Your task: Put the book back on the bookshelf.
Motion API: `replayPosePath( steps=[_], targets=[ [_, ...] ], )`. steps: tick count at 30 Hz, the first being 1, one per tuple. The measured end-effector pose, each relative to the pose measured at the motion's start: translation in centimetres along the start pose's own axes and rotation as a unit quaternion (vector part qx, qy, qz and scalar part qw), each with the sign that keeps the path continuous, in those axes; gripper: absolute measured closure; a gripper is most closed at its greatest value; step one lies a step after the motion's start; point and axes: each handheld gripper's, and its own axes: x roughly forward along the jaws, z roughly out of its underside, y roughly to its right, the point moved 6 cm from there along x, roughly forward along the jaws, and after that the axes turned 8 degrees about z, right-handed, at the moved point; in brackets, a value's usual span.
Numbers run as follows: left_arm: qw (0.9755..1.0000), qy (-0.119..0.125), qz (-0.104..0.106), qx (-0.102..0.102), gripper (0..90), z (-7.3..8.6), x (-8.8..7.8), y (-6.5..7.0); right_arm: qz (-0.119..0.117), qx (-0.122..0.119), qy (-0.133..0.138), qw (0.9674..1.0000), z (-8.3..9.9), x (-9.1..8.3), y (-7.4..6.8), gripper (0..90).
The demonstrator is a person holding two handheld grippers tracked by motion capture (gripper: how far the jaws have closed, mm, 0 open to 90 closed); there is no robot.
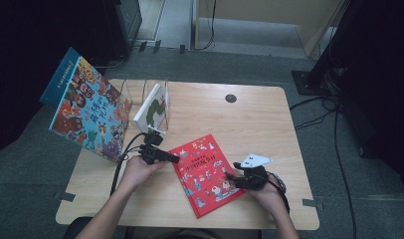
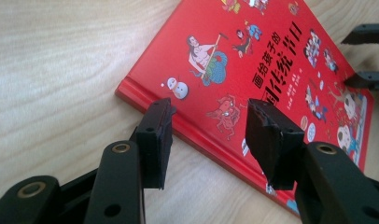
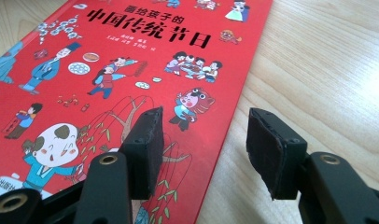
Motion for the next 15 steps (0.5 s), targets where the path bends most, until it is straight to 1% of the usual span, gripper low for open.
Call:
replayPosePath(
  steps=[1,3,4,6,9,10,12,13,15],
  targets=[
    [1.0000,0.001,-0.002,0.001,51.8,-0.2,0.1,0.0,0.000,-0.002,0.001,1.0000,0.0,0.0,0.0,46.5],
    [0.9999,-0.003,-0.006,0.009,51.9,-0.5,0.2,0.0,0.000,-0.002,0.001,1.0000,0.1,-0.2,-0.2,46.3],
    [1.0000,0.001,-0.007,0.007,51.8,-0.6,0.4,0.0,0.001,-0.002,0.001,1.0000,0.2,-0.2,-0.2,45.8],
    [0.9999,0.002,-0.005,0.009,51.9,-0.9,0.5,0.0,0.003,0.000,0.003,1.0000,0.3,-0.3,-0.2,44.0],
    [1.0000,0.008,0.001,0.006,52.4,-1.3,0.7,-0.1,0.001,0.006,0.003,1.0000,0.5,-0.4,-0.4,42.1],
    [0.9999,0.008,0.002,0.010,52.7,-1.4,0.7,-0.2,0.001,0.008,0.003,1.0000,0.5,-0.5,-0.5,42.0],
    [0.9999,0.006,0.000,0.009,53.4,-1.6,1.0,-0.3,0.000,0.007,0.003,1.0000,0.6,-0.6,-0.7,40.9],
    [0.9999,0.004,-0.001,0.009,53.5,-1.6,1.1,-0.3,0.001,0.004,0.004,1.0000,0.7,-0.6,-0.8,40.4],
    [0.9998,0.000,-0.011,0.014,53.3,-1.7,1.4,-0.6,0.000,0.009,0.002,1.0000,0.8,-0.7,-1.1,39.1]
  ],
)
